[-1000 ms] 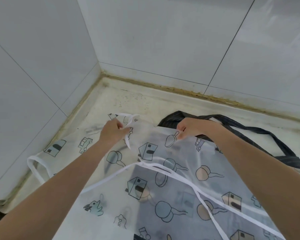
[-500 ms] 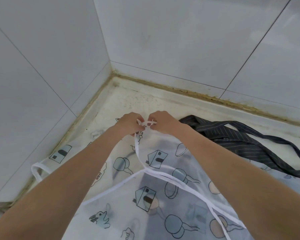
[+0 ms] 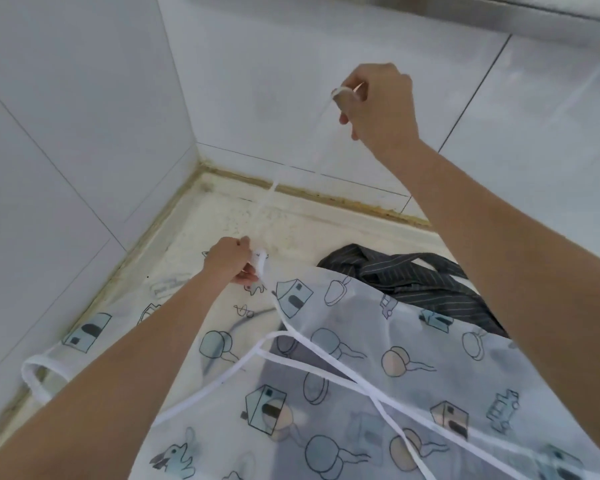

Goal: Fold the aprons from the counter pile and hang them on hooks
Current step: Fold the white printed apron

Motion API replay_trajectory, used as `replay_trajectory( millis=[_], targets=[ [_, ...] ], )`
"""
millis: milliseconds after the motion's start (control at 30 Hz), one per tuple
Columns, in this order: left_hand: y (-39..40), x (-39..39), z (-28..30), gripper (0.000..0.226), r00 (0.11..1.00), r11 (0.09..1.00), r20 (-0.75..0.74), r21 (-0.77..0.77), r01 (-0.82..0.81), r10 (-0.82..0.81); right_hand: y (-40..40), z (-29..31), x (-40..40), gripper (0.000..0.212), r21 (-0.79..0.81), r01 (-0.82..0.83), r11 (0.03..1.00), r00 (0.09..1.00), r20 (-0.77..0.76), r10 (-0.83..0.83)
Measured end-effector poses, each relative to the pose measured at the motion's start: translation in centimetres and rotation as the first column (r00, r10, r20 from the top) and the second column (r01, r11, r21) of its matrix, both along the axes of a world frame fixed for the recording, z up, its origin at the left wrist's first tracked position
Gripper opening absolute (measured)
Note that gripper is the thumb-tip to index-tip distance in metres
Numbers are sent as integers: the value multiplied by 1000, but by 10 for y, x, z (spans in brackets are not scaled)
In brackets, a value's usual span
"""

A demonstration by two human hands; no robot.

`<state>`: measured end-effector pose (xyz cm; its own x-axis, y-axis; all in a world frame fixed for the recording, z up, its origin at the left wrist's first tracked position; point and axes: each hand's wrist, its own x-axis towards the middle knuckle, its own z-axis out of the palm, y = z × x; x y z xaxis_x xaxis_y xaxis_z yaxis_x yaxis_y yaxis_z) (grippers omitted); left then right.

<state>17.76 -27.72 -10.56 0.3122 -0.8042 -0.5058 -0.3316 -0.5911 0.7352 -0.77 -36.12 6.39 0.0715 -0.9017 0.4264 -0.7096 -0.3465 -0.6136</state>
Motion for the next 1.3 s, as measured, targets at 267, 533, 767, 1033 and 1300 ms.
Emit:
replay_trajectory(
  millis=[267, 533, 767, 1033, 1300],
  targets=[
    [6, 16, 17, 33, 936, 902, 353, -403, 157, -6, 38, 41, -8, 11, 102, -142, 985, 958, -238, 163],
    [81, -9, 30, 21, 536, 561, 167, 251, 789, -828, 133, -49, -57, 22, 858, 60, 510, 701, -400, 591],
    [83, 8, 31, 33, 294, 297, 114, 638, 710, -949, 194, -125, -105, 42, 949, 267, 166, 675, -307, 670],
    [41, 2, 36, 32, 499, 823, 709, 204, 531, -498, 154, -138, -100, 35, 767, 130, 629, 882, -379, 280],
    [18, -3, 22, 57, 814, 856, 293, 303, 419, -502, 135, -184, -92, 38, 743, 242, 624, 866, -455, 206]
  ],
)
